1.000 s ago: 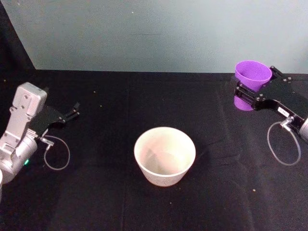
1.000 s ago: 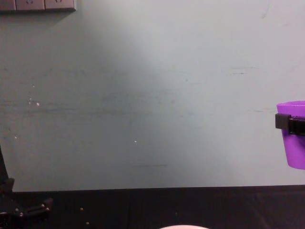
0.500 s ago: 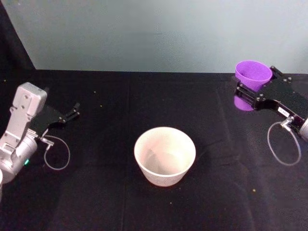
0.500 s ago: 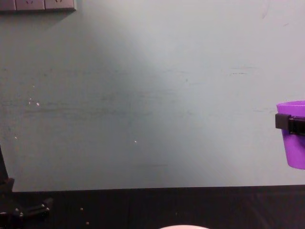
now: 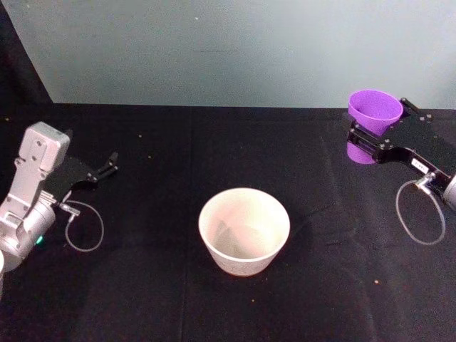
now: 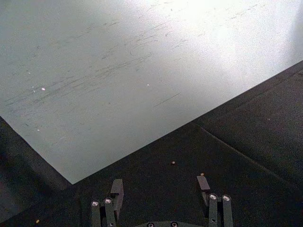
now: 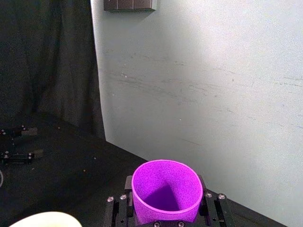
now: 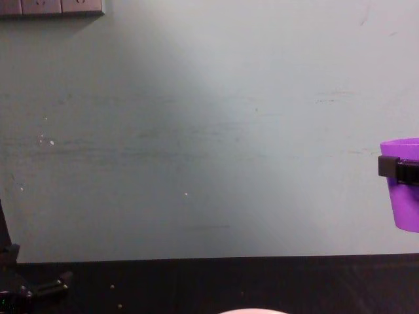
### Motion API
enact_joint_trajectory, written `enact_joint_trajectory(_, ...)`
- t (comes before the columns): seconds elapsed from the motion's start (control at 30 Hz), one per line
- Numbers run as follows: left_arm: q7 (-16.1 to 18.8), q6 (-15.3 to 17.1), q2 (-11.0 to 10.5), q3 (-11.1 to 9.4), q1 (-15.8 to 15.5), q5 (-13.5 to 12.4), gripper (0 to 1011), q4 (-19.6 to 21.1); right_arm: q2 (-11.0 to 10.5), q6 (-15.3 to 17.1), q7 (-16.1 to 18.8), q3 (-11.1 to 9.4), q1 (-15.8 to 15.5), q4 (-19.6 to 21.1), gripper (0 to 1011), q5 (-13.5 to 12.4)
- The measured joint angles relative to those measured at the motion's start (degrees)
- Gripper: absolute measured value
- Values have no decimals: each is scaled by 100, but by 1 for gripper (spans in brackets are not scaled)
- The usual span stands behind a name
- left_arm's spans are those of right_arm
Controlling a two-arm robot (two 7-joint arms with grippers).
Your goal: Pick up the cup and pour the mung beans from the cup into the bowl.
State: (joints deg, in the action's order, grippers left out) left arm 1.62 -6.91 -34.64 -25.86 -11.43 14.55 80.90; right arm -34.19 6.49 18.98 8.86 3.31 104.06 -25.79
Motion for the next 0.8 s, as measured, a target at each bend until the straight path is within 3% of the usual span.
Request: enact_joint_trajectory(0.8,0,0,0,0,0,0,1011,0,0,0,0,0,0,0,742,0)
